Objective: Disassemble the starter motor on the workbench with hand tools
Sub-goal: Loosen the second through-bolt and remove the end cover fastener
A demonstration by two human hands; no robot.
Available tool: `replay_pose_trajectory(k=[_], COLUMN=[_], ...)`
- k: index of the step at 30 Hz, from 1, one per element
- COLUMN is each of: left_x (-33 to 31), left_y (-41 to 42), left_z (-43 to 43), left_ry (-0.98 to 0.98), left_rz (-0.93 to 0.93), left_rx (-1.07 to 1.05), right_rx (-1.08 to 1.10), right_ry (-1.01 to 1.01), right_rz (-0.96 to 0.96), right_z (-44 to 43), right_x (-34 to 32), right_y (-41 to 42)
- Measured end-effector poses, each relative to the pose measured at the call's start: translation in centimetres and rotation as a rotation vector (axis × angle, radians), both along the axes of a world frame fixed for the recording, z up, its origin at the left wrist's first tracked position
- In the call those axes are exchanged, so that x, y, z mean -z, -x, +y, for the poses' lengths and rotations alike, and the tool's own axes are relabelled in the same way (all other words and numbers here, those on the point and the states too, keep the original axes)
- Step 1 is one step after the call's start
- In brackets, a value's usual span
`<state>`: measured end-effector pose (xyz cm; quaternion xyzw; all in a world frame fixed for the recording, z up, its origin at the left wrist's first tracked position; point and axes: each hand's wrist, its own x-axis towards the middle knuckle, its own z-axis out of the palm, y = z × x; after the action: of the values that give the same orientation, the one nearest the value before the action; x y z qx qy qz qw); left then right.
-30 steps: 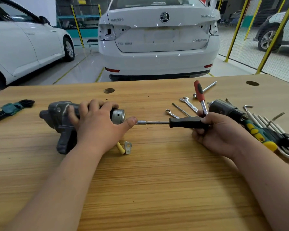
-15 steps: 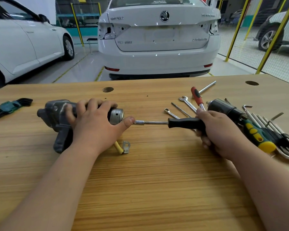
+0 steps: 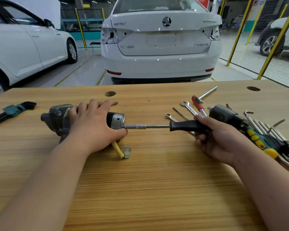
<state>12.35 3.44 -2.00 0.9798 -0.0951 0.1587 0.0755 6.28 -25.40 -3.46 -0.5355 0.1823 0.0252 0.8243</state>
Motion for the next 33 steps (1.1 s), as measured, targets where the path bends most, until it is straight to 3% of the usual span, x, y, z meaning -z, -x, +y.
replay_pose_trajectory(k=[10,20,23,33], left_x=[1.6,2.5,2.8,3.0], left_y=[0.9,0.7,0.5,0.4], left_z=[-0.7,-1.0,-1.2,-1.2], left_ry=[-0.071,-0.155,-0.114,-0.047], left_rz=[-0.090,-0.209,-0.254,-0.311], left_rx=[0.090,0.011,0.010,-0.080], right_rx=[-0.025,-0.011,-0.045,-0.041], right_ry=[-0.081,0.531,0.452,-0.111], right_rz=[0.000,0.005,0.012,-0.055], right_z=[0.0,0.1,-0.1,-0.2], right_x=[0.1,0.2,0.1,0.2], right_y=[0.2,0.3,0.3,0.1])
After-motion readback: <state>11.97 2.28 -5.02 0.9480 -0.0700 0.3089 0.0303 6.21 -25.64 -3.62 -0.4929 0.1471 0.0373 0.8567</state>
